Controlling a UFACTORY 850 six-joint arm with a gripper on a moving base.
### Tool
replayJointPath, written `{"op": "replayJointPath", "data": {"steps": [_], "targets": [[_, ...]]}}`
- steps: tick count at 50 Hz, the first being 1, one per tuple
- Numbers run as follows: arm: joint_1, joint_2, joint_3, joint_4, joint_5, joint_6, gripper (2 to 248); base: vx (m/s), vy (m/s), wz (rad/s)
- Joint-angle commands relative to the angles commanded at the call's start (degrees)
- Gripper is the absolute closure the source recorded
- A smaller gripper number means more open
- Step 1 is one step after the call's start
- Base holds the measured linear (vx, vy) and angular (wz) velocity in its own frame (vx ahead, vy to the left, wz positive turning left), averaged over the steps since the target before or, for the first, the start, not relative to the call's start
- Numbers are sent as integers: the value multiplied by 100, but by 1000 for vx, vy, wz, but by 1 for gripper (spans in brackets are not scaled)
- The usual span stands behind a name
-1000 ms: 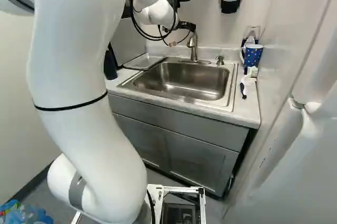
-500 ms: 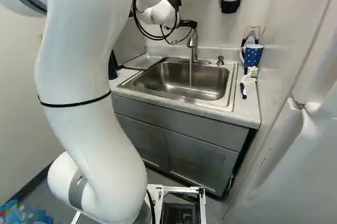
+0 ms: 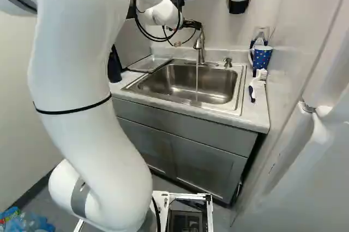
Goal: Rinse the cup and place it in the tray
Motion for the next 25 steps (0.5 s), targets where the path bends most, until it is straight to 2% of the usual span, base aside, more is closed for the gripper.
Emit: {"op": "replayJointPath", "data": {"steps": [11,25], "targets": [[139,225,247,0,-51,0,3,0,0,0],[322,521,564,0,-411,0,3,0,0,0]]}}
